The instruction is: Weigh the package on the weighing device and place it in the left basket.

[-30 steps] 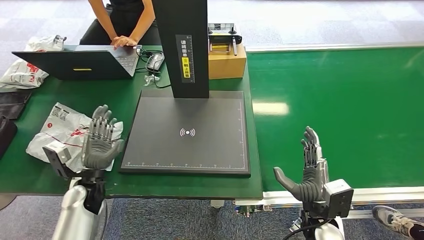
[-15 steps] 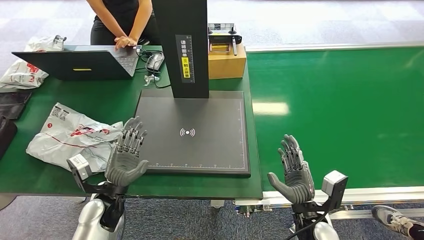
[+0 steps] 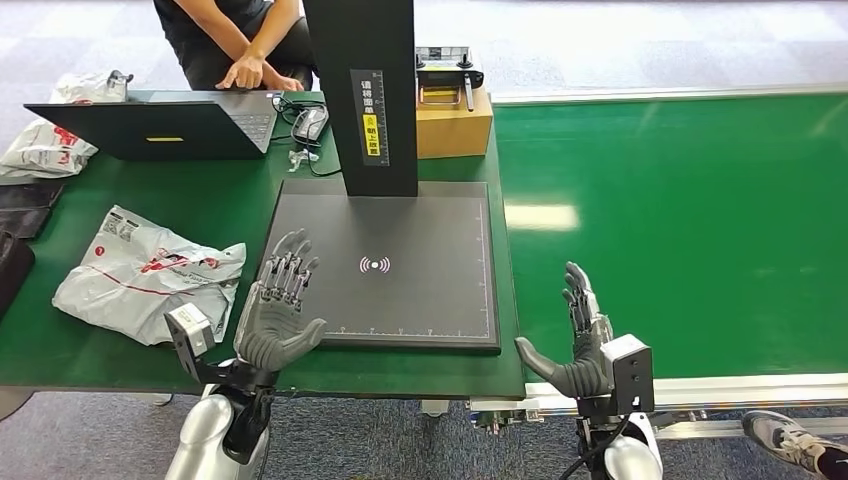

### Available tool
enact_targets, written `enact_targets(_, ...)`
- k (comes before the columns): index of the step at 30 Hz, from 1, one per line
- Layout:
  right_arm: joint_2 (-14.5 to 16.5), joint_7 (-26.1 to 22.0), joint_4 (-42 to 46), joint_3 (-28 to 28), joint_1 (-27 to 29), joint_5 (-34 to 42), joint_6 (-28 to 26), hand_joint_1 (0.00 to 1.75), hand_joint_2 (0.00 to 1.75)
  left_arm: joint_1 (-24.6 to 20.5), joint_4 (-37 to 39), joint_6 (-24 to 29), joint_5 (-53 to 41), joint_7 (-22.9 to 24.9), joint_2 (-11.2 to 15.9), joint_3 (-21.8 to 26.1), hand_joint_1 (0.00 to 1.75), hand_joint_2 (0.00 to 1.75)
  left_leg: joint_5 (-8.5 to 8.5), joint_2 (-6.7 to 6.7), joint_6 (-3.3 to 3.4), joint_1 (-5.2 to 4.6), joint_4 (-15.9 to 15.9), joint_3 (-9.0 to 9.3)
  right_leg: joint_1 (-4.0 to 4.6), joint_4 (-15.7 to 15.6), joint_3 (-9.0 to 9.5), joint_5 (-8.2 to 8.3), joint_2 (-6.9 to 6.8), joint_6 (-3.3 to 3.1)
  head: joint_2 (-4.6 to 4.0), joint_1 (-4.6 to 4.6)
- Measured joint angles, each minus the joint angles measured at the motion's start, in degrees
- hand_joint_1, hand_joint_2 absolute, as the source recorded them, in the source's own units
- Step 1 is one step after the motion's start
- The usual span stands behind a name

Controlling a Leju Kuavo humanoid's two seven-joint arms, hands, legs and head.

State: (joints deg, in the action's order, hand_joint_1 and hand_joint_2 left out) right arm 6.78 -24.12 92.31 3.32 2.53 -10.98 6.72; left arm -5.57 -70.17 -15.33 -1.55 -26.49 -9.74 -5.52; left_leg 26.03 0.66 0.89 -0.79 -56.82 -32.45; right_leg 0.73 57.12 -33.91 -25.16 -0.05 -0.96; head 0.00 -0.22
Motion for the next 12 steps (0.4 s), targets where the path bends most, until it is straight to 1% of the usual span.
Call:
enact_targets(9, 0.3, 0.1, 0.8, -0.2, 0.1, -0.4, -0.4, 0.00, 1.75, 0.0, -0.3, 0.0, 0.0, 0.0, -0.4, 0.0, 0.00, 1.75, 0.00, 0.00, 0.00, 0.00, 0.0, 0.00, -0.01, 0.0, 0.01, 0.00, 0.00, 0.00, 0.00, 0.01)
enact_targets(12, 0.3, 0.1, 0.9, -0.2, 0.2, -1.3, -0.7, 0.00, 1.75, 0.0, -0.3, -0.8, 0.5, 0.1, -0.5, -0.1, 0.00, 1.75, 0.00, 0.00, 0.00, 0.00, 0.0, 0.00, -0.01, 0.0, 0.00, 0.00, 0.00, 0.00, 0.00, 0.00)
